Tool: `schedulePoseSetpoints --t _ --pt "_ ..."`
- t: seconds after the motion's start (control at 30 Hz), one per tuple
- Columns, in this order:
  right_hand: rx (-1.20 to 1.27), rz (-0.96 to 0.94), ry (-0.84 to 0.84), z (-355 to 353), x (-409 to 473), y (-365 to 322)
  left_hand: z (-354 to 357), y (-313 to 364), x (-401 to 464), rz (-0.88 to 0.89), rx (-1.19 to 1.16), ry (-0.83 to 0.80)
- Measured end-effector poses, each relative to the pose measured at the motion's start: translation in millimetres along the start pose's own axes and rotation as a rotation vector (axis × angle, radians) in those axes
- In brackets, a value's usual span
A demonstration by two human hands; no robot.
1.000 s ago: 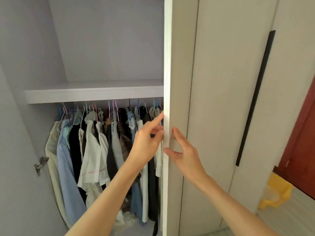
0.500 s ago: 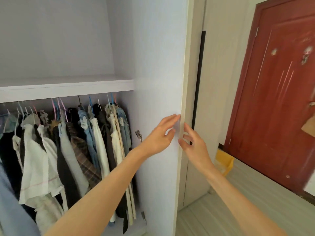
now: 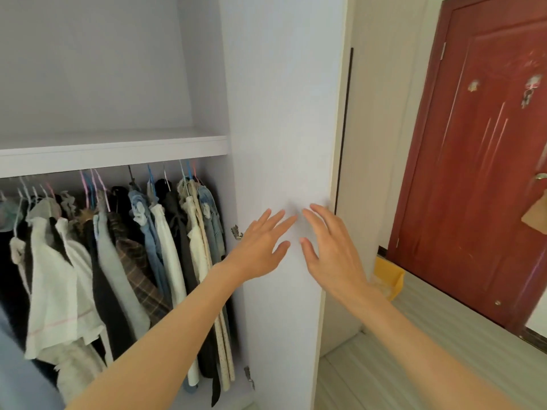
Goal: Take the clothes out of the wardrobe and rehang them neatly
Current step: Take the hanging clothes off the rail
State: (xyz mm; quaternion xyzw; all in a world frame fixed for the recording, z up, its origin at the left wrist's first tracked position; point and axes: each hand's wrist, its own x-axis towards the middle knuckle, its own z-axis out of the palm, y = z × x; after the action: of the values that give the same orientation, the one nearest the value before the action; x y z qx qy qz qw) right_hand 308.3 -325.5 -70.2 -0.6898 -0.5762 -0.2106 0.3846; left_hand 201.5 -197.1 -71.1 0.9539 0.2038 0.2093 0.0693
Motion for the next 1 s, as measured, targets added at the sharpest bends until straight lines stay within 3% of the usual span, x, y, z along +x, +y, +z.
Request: schedulePoseSetpoints --t 0.1,0.27,0.5,0.77,1.0 --pt "-0.066 -0.135 -0.072 30.5 3.6 -20.0 4.1 -31.9 -29.6 -0.091 0.020 0.029" --pt "-0.086 -0.200 -0.270 99.2 8.1 -49.6 -1.0 -98.1 -104.0 -0.291 0.056 0.078" --pt "0.042 -0.385 -0.475 199.5 25.0 -123.9 -17.5 -189.8 -212.7 -0.717 0.128 0.106" --pt "0.168 -0.560 -0.503 312.9 57.6 -228.2 -47.1 -294.6 -286.8 -0.951 0.116 0.239" --pt "0.222 -0.624 -0.597 399.7 69.3 -289.3 -54.1 -368.9 -334.8 -1.110 0.121 0.235"
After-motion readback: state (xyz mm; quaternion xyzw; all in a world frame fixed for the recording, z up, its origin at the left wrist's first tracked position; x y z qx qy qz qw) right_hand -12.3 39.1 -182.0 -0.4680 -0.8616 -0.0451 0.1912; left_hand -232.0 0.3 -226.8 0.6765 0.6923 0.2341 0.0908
